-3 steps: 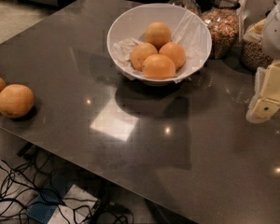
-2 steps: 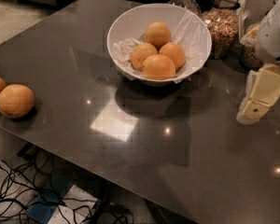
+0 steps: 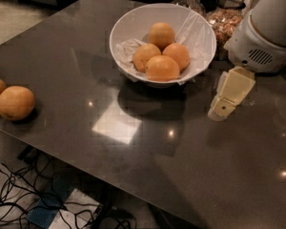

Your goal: Pick orange from white bowl

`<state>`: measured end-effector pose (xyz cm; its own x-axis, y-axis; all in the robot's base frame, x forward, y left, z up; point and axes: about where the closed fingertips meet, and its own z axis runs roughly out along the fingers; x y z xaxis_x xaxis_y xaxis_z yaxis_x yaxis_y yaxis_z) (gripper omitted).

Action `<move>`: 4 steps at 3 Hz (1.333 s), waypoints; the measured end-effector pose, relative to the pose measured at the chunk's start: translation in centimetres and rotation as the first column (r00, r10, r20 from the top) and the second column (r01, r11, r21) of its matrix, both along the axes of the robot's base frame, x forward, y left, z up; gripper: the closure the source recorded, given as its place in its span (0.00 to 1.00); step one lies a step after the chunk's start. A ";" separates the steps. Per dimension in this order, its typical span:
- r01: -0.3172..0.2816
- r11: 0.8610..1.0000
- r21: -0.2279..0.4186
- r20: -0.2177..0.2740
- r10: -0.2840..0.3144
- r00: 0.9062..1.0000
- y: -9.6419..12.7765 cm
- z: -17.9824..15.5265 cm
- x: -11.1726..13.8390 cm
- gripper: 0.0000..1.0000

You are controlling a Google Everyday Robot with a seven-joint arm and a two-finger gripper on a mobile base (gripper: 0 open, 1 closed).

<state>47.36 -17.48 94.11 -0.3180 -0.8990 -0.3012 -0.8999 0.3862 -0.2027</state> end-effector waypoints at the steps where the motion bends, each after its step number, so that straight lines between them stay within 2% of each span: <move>1: -0.010 0.999 0.043 0.027 0.009 1.000 2.3 1.3 1.2 0.00; 2: -0.010 0.999 0.044 0.028 0.009 1.000 2.3 1.4 1.2 0.00; 3: 0.006 0.997 0.081 0.041 -0.009 0.999 2.4 1.4 1.3 0.00; 4: 0.149 0.951 0.271 0.056 -0.170 0.984 4.1 1.4 1.4 0.00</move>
Offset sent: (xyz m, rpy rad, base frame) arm 0.0107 0.0205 0.0116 0.0392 -0.0239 0.0084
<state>48.79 -13.42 95.50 -0.4169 -0.7228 -0.5511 -0.8074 0.5730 -0.1408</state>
